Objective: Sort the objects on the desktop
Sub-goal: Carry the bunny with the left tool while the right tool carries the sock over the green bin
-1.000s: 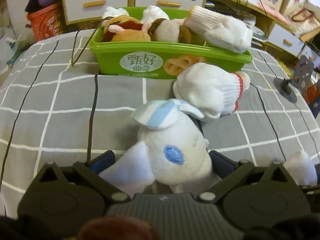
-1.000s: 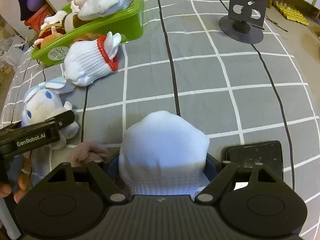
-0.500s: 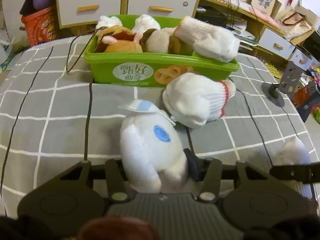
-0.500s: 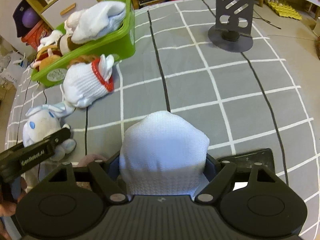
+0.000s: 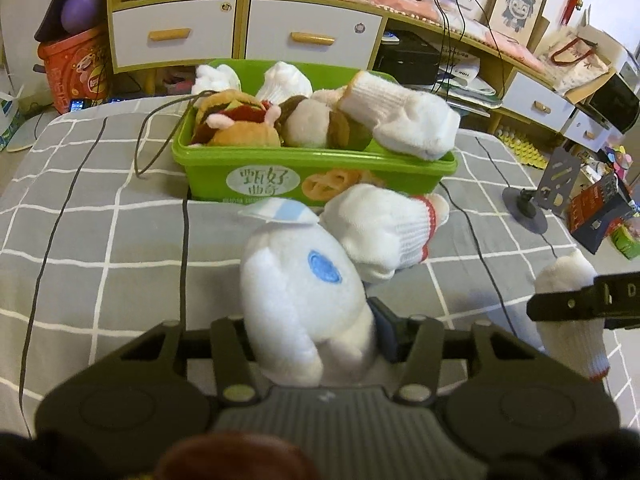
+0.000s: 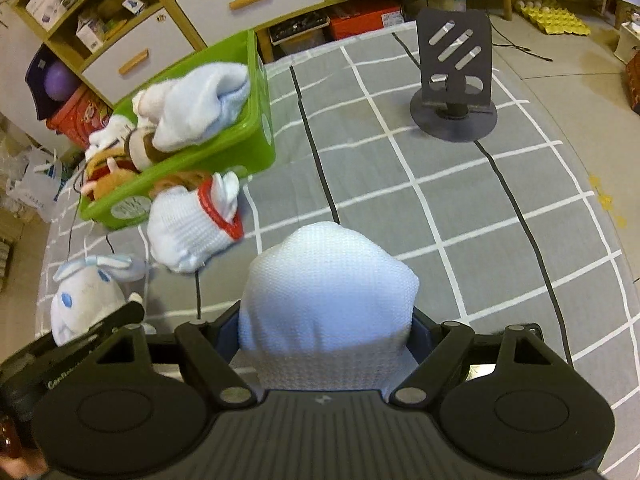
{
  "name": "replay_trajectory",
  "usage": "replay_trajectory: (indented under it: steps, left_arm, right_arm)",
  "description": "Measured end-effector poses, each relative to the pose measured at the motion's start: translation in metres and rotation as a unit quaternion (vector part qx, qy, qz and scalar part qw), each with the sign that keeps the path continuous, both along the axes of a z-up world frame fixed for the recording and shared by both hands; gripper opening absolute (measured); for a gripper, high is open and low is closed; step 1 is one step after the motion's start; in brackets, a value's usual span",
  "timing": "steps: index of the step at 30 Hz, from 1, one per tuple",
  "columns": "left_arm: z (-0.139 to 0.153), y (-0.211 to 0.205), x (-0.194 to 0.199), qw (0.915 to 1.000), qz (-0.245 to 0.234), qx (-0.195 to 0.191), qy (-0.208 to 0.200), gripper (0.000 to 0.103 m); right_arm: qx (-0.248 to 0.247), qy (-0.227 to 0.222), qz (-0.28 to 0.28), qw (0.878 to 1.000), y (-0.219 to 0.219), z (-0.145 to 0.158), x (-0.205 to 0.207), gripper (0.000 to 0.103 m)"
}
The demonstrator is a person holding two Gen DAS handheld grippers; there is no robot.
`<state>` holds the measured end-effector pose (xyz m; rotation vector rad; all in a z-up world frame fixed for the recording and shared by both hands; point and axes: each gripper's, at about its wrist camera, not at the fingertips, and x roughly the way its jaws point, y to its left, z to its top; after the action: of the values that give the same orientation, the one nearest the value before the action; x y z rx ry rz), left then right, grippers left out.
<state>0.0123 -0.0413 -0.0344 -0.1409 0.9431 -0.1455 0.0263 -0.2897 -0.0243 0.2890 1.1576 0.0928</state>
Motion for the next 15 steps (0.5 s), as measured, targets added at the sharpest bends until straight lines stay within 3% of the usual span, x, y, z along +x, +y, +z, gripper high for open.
replay_trajectory:
  steps: [15]
  left_arm:
    - [0.046,0.003,0.016,0.9987,-0.006,-0.028,-0.042,0.047]
  right_arm:
    - [0.047,-0.036,-0.051,0.997,0.003,0.030,0.031,0.080]
